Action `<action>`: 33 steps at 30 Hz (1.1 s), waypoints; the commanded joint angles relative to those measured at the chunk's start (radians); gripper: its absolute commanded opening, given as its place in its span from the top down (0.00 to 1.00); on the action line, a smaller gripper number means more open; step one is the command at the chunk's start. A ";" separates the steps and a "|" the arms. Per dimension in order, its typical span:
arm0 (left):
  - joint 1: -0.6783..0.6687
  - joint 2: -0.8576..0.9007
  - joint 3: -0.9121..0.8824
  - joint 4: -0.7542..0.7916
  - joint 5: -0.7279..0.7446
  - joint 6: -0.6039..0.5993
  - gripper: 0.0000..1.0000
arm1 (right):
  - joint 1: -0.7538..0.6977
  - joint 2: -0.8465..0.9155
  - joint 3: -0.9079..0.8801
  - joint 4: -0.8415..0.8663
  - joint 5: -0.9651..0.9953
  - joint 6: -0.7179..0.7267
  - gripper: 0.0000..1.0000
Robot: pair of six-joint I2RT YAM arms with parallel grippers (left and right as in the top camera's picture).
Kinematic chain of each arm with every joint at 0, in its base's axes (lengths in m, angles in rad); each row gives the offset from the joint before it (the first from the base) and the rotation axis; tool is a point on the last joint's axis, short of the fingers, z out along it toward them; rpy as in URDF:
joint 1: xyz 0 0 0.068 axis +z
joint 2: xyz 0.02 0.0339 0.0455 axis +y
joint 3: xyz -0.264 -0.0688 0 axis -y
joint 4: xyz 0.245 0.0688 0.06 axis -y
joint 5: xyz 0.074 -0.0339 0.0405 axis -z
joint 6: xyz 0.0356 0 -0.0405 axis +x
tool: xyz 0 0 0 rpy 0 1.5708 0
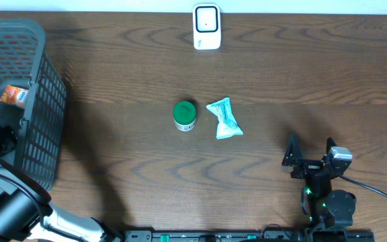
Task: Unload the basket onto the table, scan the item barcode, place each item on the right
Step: 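Reach into the basket and grasp the red TOP chocolate bar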
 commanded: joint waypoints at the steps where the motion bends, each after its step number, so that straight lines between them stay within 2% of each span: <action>1: 0.011 0.016 -0.049 0.038 -0.014 0.014 0.03 | 0.005 -0.004 -0.002 -0.002 0.008 0.011 0.01; 8: 0.066 0.021 -0.103 0.126 -0.012 0.013 0.03 | 0.005 -0.004 -0.002 -0.002 0.008 0.011 0.01; 15: 0.107 0.074 -0.141 0.163 0.072 0.013 0.05 | 0.005 -0.004 -0.002 -0.002 0.008 0.011 0.01; 16: 0.107 0.087 -0.141 0.163 0.079 0.013 0.11 | 0.005 -0.004 -0.002 -0.002 0.008 0.011 0.01; 18: 0.107 0.116 -0.141 0.159 0.105 0.013 0.34 | 0.005 -0.004 -0.002 -0.002 0.008 0.011 0.01; 19: 0.107 0.129 -0.141 0.154 0.126 0.013 0.41 | 0.005 -0.004 -0.002 -0.002 0.008 0.011 0.01; 21: 0.107 0.151 -0.141 0.147 0.168 0.013 0.49 | 0.005 -0.004 -0.002 -0.002 0.008 0.011 0.01; 26: 0.106 0.152 -0.140 0.135 0.210 -0.034 0.88 | 0.005 -0.004 -0.002 -0.002 0.008 0.011 0.01; 27: 0.106 0.143 -0.140 0.130 0.216 -0.034 0.92 | 0.005 -0.004 -0.002 -0.002 0.008 0.011 0.01; 31: 0.093 0.072 -0.130 0.113 0.249 -0.078 0.92 | 0.005 -0.004 -0.002 -0.002 0.008 0.011 0.01; 33: 0.078 0.014 -0.125 0.112 0.326 -0.115 0.93 | 0.005 -0.004 -0.002 -0.002 0.008 0.011 0.01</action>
